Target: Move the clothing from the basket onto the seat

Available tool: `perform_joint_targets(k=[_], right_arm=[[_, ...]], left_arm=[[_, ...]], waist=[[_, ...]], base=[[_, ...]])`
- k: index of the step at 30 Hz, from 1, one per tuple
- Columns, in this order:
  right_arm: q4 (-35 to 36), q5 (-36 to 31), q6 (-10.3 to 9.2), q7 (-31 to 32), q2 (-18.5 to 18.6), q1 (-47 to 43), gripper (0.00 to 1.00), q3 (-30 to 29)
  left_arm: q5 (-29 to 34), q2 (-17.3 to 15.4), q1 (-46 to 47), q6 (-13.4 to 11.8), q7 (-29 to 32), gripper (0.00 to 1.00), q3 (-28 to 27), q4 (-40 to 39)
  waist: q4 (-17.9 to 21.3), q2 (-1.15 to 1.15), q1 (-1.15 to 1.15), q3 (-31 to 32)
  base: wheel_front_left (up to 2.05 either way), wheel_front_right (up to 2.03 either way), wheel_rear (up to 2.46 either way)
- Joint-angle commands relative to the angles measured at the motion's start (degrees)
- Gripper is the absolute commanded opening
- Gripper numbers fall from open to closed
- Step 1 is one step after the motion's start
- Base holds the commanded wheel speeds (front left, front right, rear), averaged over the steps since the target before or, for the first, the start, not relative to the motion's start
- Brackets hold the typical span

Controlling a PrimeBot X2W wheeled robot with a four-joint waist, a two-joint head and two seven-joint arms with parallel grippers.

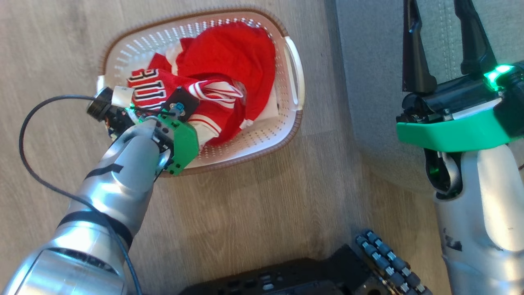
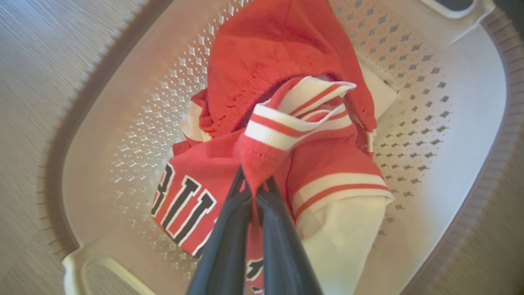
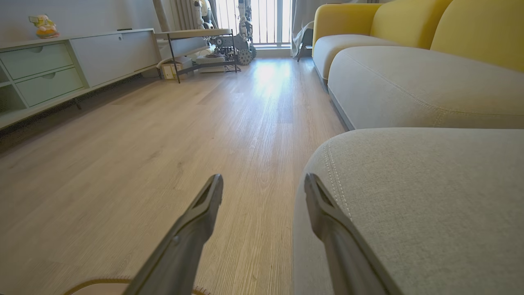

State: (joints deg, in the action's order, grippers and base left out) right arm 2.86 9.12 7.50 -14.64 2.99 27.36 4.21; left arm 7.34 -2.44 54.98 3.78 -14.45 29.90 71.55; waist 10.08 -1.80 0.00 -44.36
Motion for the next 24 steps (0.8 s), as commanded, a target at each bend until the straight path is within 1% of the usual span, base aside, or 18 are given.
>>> perform_joint_targets(k=[1,6,14,19,24], right_arm=[[1.20,-0.22,-0.01,-0.36,-0.12,-1.83,1.00,0.56],[-1.00,-0.94,-0.01,-0.36,-0.12,-3.57,1.00,-0.41],[-5.27,-2.28,-0.01,-0.36,-0.12,-7.59,1.00,-2.14],[-7.60,-2.81,-0.01,-0.36,-0.12,-10.47,1.00,-2.97],[-9.74,-3.18,-0.01,-0.36,-0.12,-13.12,1.00,-3.64]], left_arm=[[-0.67,-0.76,-0.91,-0.16,-0.52,0.00,-0.31,-1.73],[-3.33,-0.54,-3.08,-0.10,-0.53,0.00,-0.42,-7.65],[-10.08,-0.46,-8.27,0.73,-0.54,0.00,-2.39,-18.70],[-14.07,-0.45,-11.28,1.35,-0.54,0.00,-2.85,-23.63],[-17.50,-0.44,-12.43,1.53,-0.54,0.00,-1.79,-27.75]], waist=[[-1.32,0.00,0.00,1.88],[-4.15,0.00,0.00,7.06],[-8.59,0.00,0.00,17.16],[-10.62,0.00,0.00,22.75],[-11.96,0.00,0.00,27.99]], base=[[0.00,0.00,0.00],[0.00,0.00,0.00],[0.00,0.00,0.00],[0.00,0.00,0.00],[0.00,0.00,0.00]])
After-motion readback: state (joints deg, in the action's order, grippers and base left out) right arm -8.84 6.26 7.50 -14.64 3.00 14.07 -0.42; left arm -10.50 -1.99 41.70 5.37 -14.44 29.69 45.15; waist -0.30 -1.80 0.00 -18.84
